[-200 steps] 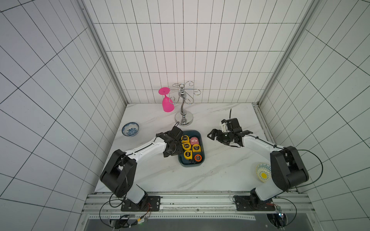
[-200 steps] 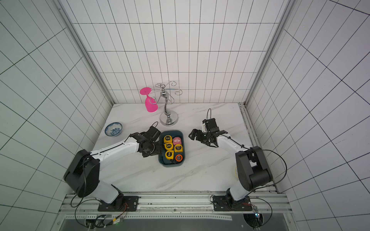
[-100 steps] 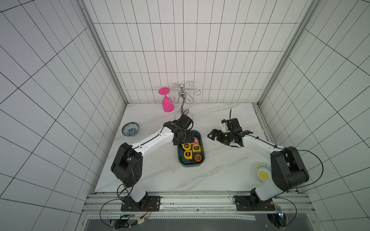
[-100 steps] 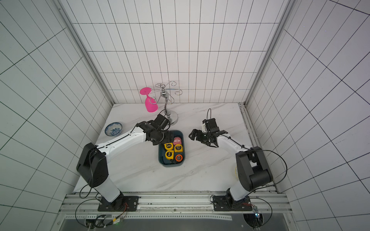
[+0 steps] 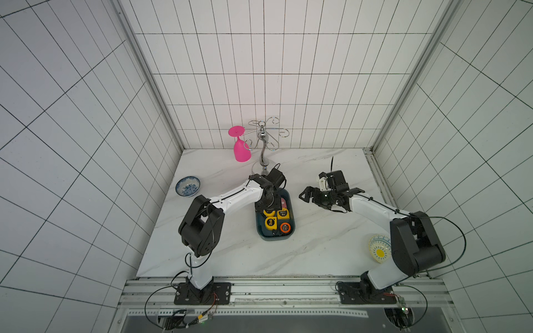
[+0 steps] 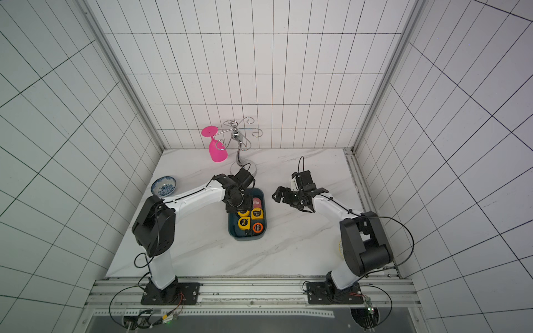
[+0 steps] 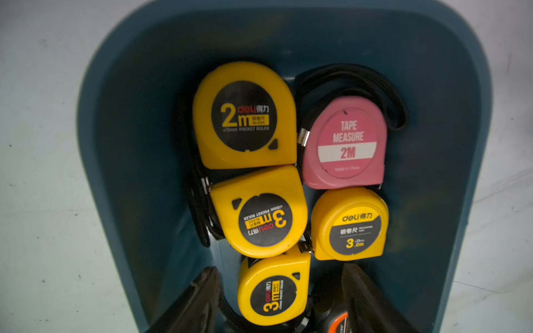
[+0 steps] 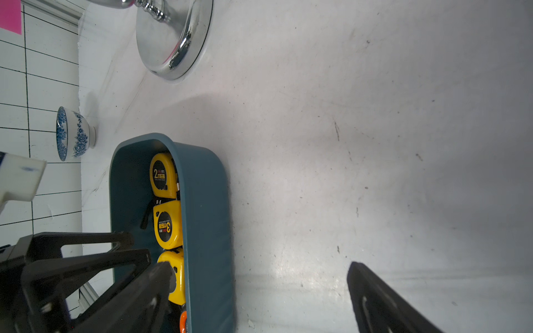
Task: Take the tape measure out of the storage box
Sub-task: Pick up the tape measure from the storage box.
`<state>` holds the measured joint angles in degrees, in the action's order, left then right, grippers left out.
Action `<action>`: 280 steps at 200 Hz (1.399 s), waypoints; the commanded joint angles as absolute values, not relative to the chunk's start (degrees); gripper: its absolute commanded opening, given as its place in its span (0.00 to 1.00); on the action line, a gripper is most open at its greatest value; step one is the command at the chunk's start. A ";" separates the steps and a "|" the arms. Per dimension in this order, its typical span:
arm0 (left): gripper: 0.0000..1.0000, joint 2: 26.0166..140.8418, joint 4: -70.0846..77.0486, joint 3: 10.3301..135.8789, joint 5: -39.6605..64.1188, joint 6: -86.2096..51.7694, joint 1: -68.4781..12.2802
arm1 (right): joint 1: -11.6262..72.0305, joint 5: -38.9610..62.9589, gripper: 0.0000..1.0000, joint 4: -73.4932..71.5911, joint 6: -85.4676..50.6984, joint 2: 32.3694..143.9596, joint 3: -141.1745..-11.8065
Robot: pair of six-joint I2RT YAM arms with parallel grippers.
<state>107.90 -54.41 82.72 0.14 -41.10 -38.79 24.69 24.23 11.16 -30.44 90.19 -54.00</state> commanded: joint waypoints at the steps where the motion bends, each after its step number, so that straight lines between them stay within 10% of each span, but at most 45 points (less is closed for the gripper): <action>1: 0.71 109.45 -54.80 83.59 -1.57 -41.36 -38.60 | 24.10 24.33 0.99 12.38 -29.86 90.35 -53.79; 280: 0.65 116.54 -51.93 84.90 -0.79 -39.38 -36.75 | 23.47 26.16 0.99 11.09 -30.29 93.12 -53.70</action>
<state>114.96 -52.49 83.48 -0.54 -40.10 -37.32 23.94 25.52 11.11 -30.46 92.38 -54.00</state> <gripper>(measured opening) 0.664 0.990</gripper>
